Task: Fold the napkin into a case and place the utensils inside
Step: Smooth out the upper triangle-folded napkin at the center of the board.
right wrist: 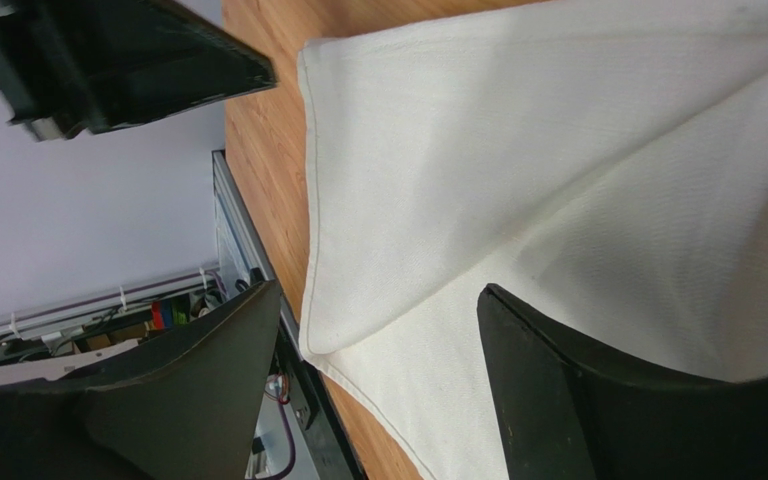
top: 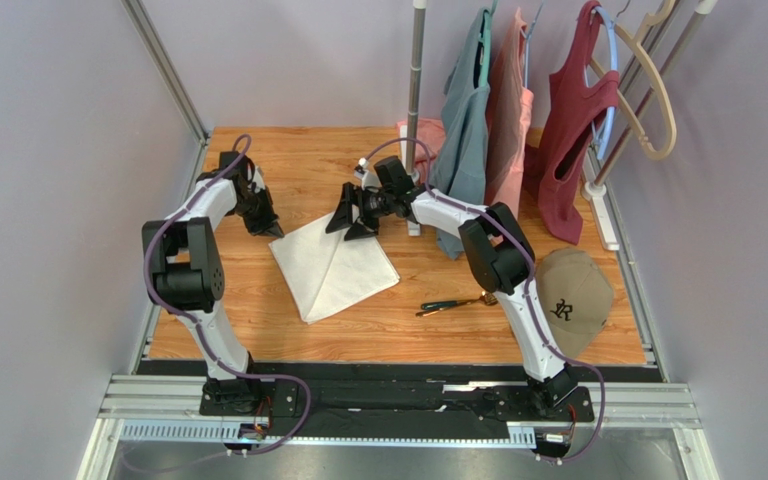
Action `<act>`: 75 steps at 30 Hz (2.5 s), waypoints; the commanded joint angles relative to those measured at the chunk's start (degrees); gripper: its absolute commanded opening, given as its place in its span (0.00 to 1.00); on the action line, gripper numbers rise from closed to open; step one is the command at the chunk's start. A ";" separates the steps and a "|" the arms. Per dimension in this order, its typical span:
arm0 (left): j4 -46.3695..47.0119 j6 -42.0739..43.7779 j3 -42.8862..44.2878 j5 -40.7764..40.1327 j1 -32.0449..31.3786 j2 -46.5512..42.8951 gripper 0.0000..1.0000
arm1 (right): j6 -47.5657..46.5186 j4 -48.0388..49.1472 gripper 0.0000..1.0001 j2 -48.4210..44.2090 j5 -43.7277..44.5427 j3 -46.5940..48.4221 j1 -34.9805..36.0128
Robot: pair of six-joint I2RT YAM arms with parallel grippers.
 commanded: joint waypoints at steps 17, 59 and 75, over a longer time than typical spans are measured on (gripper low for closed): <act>0.16 -2.18 -2.04 -1.02 1.18 5.47 0.00 | 1.83 5.23 0.84 0.46 -11.76 4.71 14.04; -3.27 0.63 6.22 -4.80 1.00 6.02 0.00 | 5.88 18.42 0.80 -7.68 -16.68 -17.25 16.77; 11.22 -12.10 -16.70 8.64 -2.59 -15.52 0.13 | 11.06 19.03 0.82 -6.75 -11.94 -5.31 2.54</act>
